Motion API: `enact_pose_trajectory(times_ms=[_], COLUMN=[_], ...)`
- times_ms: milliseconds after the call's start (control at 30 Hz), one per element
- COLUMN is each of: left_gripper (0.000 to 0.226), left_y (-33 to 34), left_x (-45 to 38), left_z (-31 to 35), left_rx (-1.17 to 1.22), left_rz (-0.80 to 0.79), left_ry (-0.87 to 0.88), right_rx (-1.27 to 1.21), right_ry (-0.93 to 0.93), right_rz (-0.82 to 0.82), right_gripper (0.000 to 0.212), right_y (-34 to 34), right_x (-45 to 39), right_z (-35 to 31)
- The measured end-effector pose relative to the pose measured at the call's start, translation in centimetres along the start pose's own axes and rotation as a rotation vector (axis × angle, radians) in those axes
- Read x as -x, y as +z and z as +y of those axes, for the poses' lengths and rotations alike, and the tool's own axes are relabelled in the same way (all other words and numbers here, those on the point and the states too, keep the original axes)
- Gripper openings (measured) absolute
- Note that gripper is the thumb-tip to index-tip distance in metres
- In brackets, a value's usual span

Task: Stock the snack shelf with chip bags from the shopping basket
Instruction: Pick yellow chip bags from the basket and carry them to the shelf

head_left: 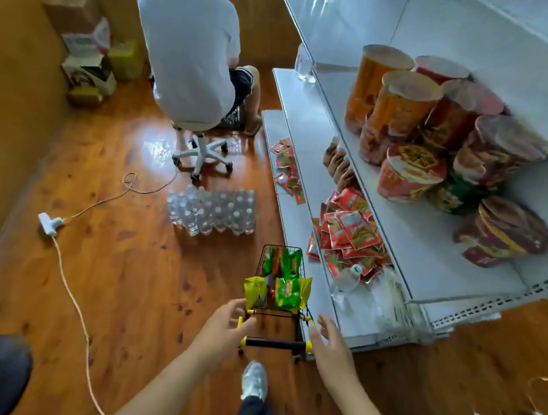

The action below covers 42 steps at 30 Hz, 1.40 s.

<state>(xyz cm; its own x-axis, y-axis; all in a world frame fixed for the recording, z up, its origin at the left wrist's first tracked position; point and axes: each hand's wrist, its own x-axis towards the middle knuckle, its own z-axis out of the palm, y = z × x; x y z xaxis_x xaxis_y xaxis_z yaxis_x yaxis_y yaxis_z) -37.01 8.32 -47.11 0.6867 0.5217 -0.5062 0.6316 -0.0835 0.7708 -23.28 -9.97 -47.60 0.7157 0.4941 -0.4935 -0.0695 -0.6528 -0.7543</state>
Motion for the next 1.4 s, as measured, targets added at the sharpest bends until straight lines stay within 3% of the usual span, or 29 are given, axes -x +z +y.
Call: enact_pose_trajectory(times_ms=[367,533,767,933,1067,1133,1200,1400], left_gripper=[0.065,0.069,0.094,0.062,0.011,0.026,0.021,0.034], left_y=[0.6,3.6,8.8,10.8,11.7,11.7,11.7,12.0], left_x=[-21.6,-29.3,-36.0,-36.9,-37.2,-37.3,-37.3,-37.0], left_z=[-6.4,-10.7,-16.4,-17.1,-15.9,-15.3,-15.1,-15.1], left_rx=[-0.186,-0.170,-0.087,-0.119,-0.029,0.050,0.111,0.179], left_rz=[0.015,-0.001,-0.032,0.032,-0.077,-0.097,-0.126,-0.218], left_ry=[-0.251,-0.383,-0.550,-0.434,-0.349,-0.345,-0.345,-0.343], right_rx=[0.206,0.267,0.514,0.755,0.607,0.487,0.432,0.856], right_ry=[0.288,0.353,0.372,0.234,0.264,0.276,0.258,0.096], right_rz=[-0.089,-0.076,-0.028,0.124,0.139,0.199,0.247,0.270], right_gripper=[0.066,0.070,0.090,0.081,0.062,0.055,0.057,0.077], right_y=[6.9,9.4,13.0,14.7,16.2,16.7,17.0,17.4], right_x=[-22.4,-29.2,-34.9,-35.2,-35.3,-35.2,-35.1,-33.8], right_z=[3.0,6.2,11.7,12.1,12.2,12.0,12.1,13.3])
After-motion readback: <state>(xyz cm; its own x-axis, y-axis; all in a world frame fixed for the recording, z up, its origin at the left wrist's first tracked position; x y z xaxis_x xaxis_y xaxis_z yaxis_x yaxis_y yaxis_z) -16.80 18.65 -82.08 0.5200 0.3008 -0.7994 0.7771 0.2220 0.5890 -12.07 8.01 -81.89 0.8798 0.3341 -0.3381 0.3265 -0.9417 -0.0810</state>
